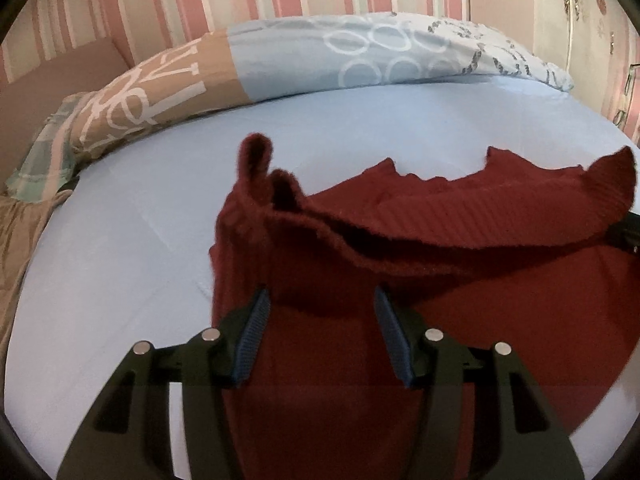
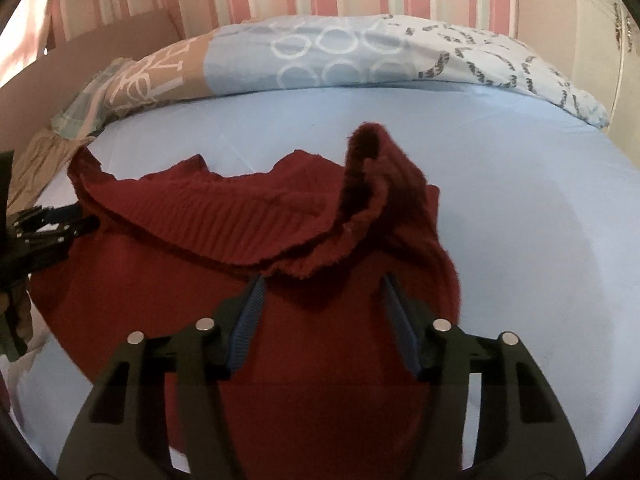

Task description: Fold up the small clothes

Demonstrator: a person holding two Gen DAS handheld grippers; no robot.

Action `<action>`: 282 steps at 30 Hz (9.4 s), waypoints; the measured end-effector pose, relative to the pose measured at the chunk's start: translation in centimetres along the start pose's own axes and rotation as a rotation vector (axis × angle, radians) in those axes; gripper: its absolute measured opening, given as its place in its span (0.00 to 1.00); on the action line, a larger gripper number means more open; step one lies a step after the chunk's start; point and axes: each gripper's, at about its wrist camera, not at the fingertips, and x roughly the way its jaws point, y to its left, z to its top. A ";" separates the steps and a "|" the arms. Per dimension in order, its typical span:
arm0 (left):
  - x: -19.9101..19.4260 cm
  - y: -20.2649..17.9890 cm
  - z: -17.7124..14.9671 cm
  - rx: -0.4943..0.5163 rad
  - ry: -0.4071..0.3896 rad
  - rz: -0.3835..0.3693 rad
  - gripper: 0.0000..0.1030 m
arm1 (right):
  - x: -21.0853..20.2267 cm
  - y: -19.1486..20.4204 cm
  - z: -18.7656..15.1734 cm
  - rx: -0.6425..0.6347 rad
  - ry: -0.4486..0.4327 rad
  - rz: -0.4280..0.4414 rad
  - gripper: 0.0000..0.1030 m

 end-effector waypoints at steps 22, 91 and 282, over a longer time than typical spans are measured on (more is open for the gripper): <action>1.9 1.3 1.5 -0.033 -0.013 0.052 0.53 | 5.1 -3.3 6.8 0.151 0.012 0.050 0.60; -3.3 4.0 -7.8 -0.253 0.132 0.114 0.92 | -1.1 2.2 -5.0 0.041 0.136 -0.114 0.91; -10.8 3.5 -6.1 0.019 0.016 0.062 0.96 | -6.2 16.7 -2.2 0.046 0.052 0.091 0.74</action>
